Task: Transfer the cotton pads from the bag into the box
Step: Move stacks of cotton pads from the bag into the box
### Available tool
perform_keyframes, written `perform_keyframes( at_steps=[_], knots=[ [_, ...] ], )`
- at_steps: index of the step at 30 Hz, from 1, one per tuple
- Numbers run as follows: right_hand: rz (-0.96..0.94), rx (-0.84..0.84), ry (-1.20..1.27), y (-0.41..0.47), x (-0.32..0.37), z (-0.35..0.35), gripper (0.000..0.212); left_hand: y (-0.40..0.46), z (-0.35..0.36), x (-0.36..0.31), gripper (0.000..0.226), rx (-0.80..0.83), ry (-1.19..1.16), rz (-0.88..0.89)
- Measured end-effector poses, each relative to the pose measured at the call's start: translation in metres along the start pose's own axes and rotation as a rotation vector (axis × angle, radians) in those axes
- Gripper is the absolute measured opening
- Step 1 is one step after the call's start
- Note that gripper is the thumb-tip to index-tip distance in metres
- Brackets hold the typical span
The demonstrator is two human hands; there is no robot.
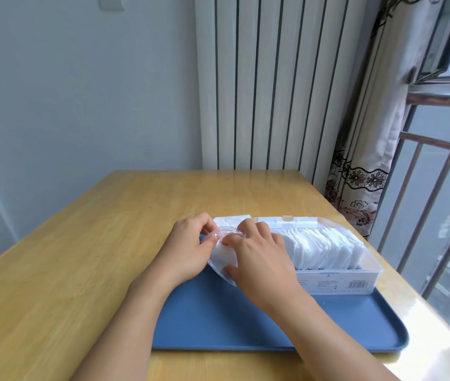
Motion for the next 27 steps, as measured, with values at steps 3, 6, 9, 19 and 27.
perform_keyframes(
  at_steps=[3,6,9,19,27],
  knots=[
    [0.004,-0.001,-0.004,0.001,-0.001,0.0,0.034,0.002,0.002,0.002,0.016,-0.005,0.02,-0.005],
    [-0.001,-0.007,0.079,0.0,-0.004,-0.002,0.03,0.003,0.001,0.004,0.017,-0.018,0.064,0.016],
    [-0.013,-0.028,0.263,0.001,-0.01,-0.002,0.026,0.005,-0.004,0.01,0.017,-0.053,0.08,-0.025],
    [-0.12,-0.228,1.581,-0.004,-0.034,-0.037,0.033,0.0,-0.012,0.007,0.03,-0.029,-0.154,-0.093],
    [-0.002,-0.077,1.561,-0.006,-0.029,-0.03,0.036,-0.018,-0.008,-0.052,0.065,0.031,-0.569,0.19]
  ],
)
Point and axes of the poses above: each hand's wrist, its own y-axis towards the middle knuckle, its own z-axis out of the palm, x = y × z, the point moved 5 cm from there along y, towards the middle knuckle, and after that the axes turned 8 degrees about x, right-handed, at the moved point
